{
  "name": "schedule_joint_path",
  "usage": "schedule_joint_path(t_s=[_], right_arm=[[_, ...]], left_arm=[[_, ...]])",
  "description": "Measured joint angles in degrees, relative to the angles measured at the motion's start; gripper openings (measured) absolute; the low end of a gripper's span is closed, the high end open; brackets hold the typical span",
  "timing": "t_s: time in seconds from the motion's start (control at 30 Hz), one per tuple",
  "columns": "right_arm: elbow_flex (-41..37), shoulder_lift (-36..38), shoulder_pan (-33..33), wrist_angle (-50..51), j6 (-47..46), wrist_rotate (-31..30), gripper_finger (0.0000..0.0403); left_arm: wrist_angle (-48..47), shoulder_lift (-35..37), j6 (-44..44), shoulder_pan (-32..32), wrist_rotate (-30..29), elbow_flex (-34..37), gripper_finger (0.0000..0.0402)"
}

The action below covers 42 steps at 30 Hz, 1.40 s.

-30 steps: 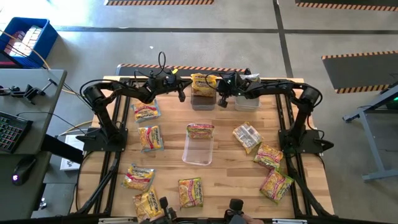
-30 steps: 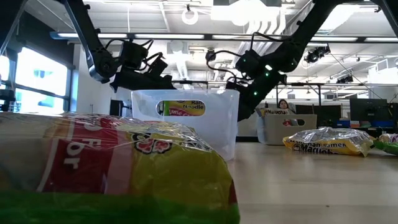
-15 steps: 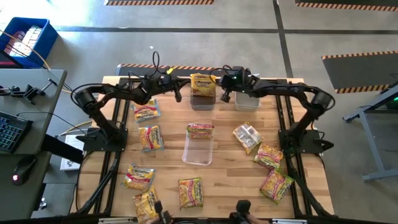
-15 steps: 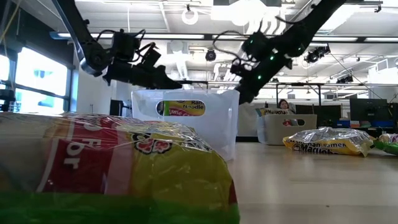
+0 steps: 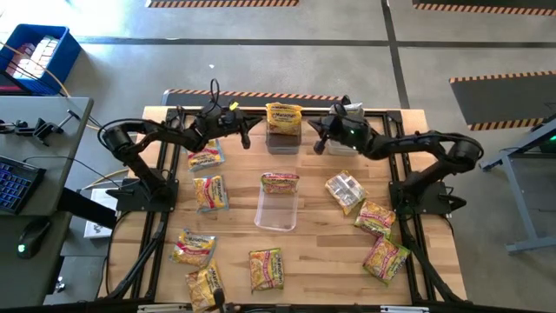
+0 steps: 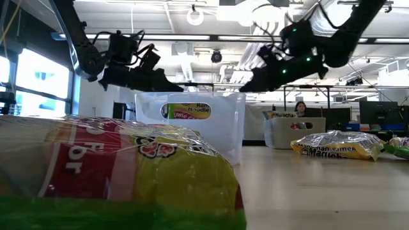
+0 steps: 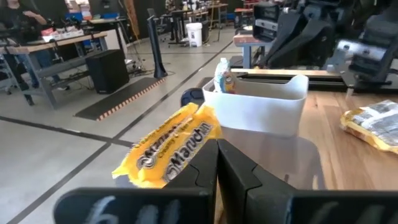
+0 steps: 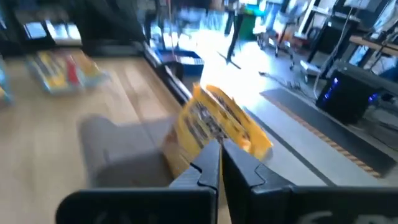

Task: Sort Maruchan noodles
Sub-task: Put the blue noodle pack into the white bin

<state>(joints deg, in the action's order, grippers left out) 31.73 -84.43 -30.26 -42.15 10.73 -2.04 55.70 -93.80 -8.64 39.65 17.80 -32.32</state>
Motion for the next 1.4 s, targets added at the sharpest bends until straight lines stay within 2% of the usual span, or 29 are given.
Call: schedule_joint_path(t_s=[0.1, 0.33, 0.5, 0.67, 0.83, 0.93, 1.03, 1.17, 1.4], right_arm=[[-2.4, 1.7, 1.1, -3.1, -2.8, 0.8, 0.0000], [-3.8, 2.4, 3.1, -0.9, -3.2, 6.6, 0.0000], [-3.8, 2.4, 4.4, 1.3, -2.9, 6.7, 0.0000], [-3.8, 2.4, 5.9, 0.0, -0.6, 6.8, 0.0000], [-4.3, 2.4, 5.1, -1.4, 1.9, 6.8, 0.0000], [-7.2, 2.3, 2.8, -5.9, 1.2, 6.9, 0.0000], [-10.4, 2.3, 0.4, -13.2, -1.2, 10.2, 0.0000], [-13.1, 2.3, -1.9, -20.0, -3.3, 13.7, 0.0000], [-13.9, 2.3, -3.3, -20.3, -3.2, 13.7, 0.0000]], left_arm=[[0.0, 0.1, 0.0, -1.0, 0.0, 0.0, 0.0000], [-0.1, 0.1, 1.0, -3.0, 0.1, 0.0, 0.0000], [-2.9, 2.8, 1.6, -4.1, 0.1, 0.0, 0.0000], [-11.0, 9.2, 3.9, -4.1, 0.1, 0.0, 0.0000], [-23.3, 16.7, 5.5, -4.6, 0.0, 0.0, 0.0000], [-30.5, 20.8, 5.5, -5.3, 0.0, 0.0, 0.0000], [-37.1, 24.3, 6.3, -6.1, -0.1, 0.0, 0.0000], [-45.8, 28.1, 9.0, -7.3, -0.4, 0.0, 0.0000], [-60.1, 31.6, 15.9, -9.5, -0.5, 0.0, 0.0012]])
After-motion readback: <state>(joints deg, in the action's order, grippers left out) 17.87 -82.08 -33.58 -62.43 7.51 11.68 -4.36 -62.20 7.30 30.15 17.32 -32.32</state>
